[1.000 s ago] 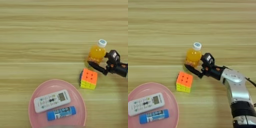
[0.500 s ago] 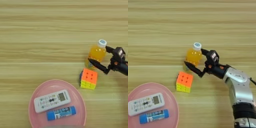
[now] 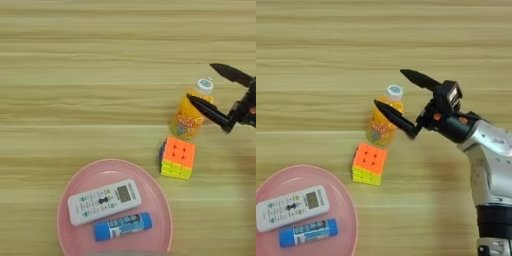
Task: Move the objects on the table
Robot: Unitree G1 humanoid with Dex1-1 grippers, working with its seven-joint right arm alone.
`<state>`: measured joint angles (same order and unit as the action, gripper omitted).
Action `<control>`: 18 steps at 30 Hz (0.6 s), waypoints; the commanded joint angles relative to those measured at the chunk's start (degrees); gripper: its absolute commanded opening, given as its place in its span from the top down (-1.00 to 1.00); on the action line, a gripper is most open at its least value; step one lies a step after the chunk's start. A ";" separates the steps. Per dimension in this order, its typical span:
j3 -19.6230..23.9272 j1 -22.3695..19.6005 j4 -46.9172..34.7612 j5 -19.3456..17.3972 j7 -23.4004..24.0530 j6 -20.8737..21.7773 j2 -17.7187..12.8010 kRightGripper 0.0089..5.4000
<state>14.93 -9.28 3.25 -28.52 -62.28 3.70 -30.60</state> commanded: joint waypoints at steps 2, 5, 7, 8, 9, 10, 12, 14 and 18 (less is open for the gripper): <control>4.33 -5.44 -3.92 -4.33 3.03 -1.84 -2.50 -0.99; 5.95 -6.93 -3.38 -5.23 5.46 -1.49 -1.50 -0.99; 7.36 -8.83 -2.80 -4.64 10.82 -0.39 0.64 -0.99; 8.13 -9.73 -2.28 -4.17 13.88 0.11 1.85 -0.99; 9.03 -10.65 -1.75 -3.68 17.36 0.36 2.99 -0.99; 9.87 -11.46 -1.19 -2.47 20.82 1.10 3.92 -0.99; 10.81 -12.53 -0.72 -0.22 26.92 1.56 5.09 -0.99; 11.36 -12.94 1.07 3.74 32.20 3.89 5.68 -0.99; 11.11 -12.41 3.57 9.32 38.80 7.28 6.56 -0.99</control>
<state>25.70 -18.14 7.55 -22.61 -28.00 7.82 -22.90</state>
